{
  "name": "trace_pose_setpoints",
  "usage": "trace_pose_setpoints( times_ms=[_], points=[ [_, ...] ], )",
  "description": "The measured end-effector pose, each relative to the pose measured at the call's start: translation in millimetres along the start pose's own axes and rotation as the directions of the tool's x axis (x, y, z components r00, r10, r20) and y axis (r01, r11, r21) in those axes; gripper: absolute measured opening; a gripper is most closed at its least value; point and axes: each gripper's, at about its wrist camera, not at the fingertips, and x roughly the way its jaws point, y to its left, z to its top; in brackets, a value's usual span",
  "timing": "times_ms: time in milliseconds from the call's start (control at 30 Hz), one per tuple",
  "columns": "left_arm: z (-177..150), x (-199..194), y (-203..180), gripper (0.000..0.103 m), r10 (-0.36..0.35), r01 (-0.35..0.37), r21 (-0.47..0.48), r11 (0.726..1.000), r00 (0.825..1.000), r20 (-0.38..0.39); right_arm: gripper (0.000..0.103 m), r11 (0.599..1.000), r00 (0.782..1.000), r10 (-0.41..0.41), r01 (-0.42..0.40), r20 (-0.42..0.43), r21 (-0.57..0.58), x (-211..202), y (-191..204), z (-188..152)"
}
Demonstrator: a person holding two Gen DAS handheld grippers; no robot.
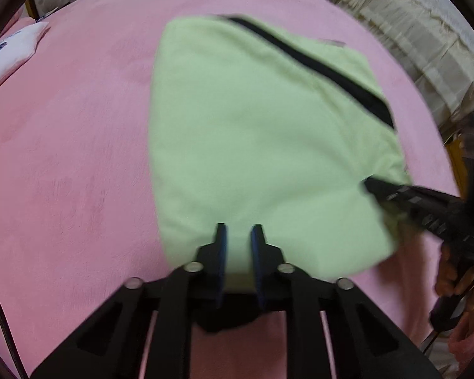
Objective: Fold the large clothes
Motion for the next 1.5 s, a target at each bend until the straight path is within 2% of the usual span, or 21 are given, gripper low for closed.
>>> trace_pose_setpoints(
  times_ms=[133, 200, 233, 267, 300, 333, 400, 533, 600, 667, 733, 800, 967, 1033, 1100, 1167, 1267, 1300, 1333, 1400, 1500],
  points=[
    [-8.1, 7.4, 3.0, 0.005, -0.002, 0.002, -0.019, 1.000, 1.000, -0.008, 0.000, 0.989, 0.997, -0.072, 0.067, 0.036, 0.133, -14.9, -21.0, -23.7],
    [-1.0, -3.6, -1.6, 0.005, 0.018, -0.018, -0.028, 0.999, 1.000, -0.005, 0.000, 0.979, 0.987, -0.155, 0.148, 0.039, 0.140, -24.9, -10.1, -28.2],
    [4.7, -13.4, -5.5, 0.005, 0.005, -0.004, -0.033, 0.999, 1.000, 0.018, 0.000, 0.974, 0.981, -0.189, 0.181, 0.046, 0.139, -31.1, -3.5, -27.3],
    [7.7, -20.3, -5.5, 0.005, -0.022, 0.024, -0.036, 0.999, 0.999, 0.049, 0.000, 0.970, 0.973, -0.211, 0.197, 0.095, 0.139, -42.7, 8.1, -24.6],
    [14.0, -26.7, -4.7, 0.005, -0.064, 0.068, -0.038, 0.997, 0.994, 0.084, 0.000, 0.979, 0.975, -0.168, 0.148, 0.148, 0.138, -49.6, 19.0, -22.7],
    [18.8, -26.9, -3.9, 0.005, -0.083, 0.087, -0.041, 0.995, 0.992, 0.091, 0.000, 0.990, 0.979, -0.074, 0.050, 0.192, 0.129, -53.3, 26.7, -19.9],
    [37.1, -13.3, -3.5, 0.005, -0.078, 0.083, -0.057, 0.995, 0.993, 0.086, 0.000, 0.983, 0.977, 0.121, -0.142, 0.176, 0.114, -37.3, 42.5, -5.2],
    [70.3, 17.7, 0.0, 0.005, 0.038, -0.023, -0.109, 0.994, 0.990, 0.138, 0.000, 0.974, 0.974, 0.181, -0.196, 0.134, 0.113, 17.5, 56.7, 22.1],
    [98.7, 36.1, 5.3, 0.005, 0.057, -0.035, -0.133, 0.991, 0.984, 0.169, 0.000, 0.969, 0.973, 0.179, -0.200, 0.143, 0.144, 47.7, 60.1, 45.6],
    [119.6, 50.3, 6.2, 0.005, 0.055, -0.024, -0.156, 0.987, 0.979, 0.195, 0.000, 0.962, 0.968, 0.188, -0.216, 0.169, 0.170, 59.2, 55.8, 71.2],
    [139.5, 58.7, 5.9, 0.005, 0.049, -0.014, -0.157, 0.988, 0.974, 0.223, 0.000, 0.966, 0.971, 0.151, -0.184, 0.184, 0.182, 68.1, 54.1, 88.9],
    [159.7, 67.7, 5.0, 0.005, 0.082, -0.047, -0.148, 0.988, 0.968, 0.238, 0.000, 0.974, 0.979, 0.093, -0.127, 0.183, 0.188, 74.5, 46.3, 112.0],
    [191.3, 70.9, 11.7, 0.004, 0.131, -0.101, -0.130, 0.986, 0.959, 0.253, 0.000, 0.986, 0.970, 0.018, -0.058, 0.244, 0.158, 64.5, 4.5, 137.3],
    [199.6, 68.4, 20.5, 0.004, 0.130, -0.095, -0.140, 0.986, 0.956, 0.262, 0.000, 0.969, 0.958, -0.100, 0.033, 0.268, 0.245, 45.8, -29.4, 136.2],
    [205.8, 63.2, 28.1, 0.004, 0.116, -0.073, -0.169, 0.983, 0.958, 0.264, 0.000, 0.937, 0.954, -0.068, -0.040, 0.293, 0.348, 35.4, -58.4, 135.2],
    [199.7, 49.1, 34.8, 0.004, 0.086, -0.035, -0.203, 0.978, 0.964, 0.252, 0.000, 0.919, 0.954, -0.063, -0.059, 0.292, 0.391, 25.5, -65.1, 133.6],
    [176.1, 32.8, 28.7, 0.007, 0.035, 0.003, -0.168, 0.986, 0.975, 0.222, 0.000, 0.944, 0.948, -0.039, -0.068, 0.315, 0.322, 4.6, -44.7, 127.7],
    [168.9, 32.8, 23.1, 0.007, 0.044, -0.014, -0.153, 0.988, 0.981, 0.191, 0.000, 0.956, 0.956, -0.005, -0.082, 0.292, 0.283, 2.1, -34.3, 122.2],
    [152.9, 28.9, 20.1, 0.007, 0.051, -0.028, -0.144, 0.989, 0.985, 0.165, 0.000, 0.965, 0.974, 0.007, -0.067, 0.226, 0.255, 4.3, -24.2, 114.5],
    [123.6, 38.0, 16.7, 0.007, 0.053, -0.040, -0.142, 0.989, 0.995, 0.087, 0.000, 0.974, 0.994, -0.056, 0.032, 0.099, 0.223, 8.6, -12.3, 91.7],
    [85.4, 30.7, 13.0, 0.007, 0.035, -0.022, -0.149, 0.989, 0.996, 0.084, 0.000, 0.978, 0.993, -0.119, 0.114, 0.018, 0.174, 6.4, 0.7, 43.6]
  ],
)
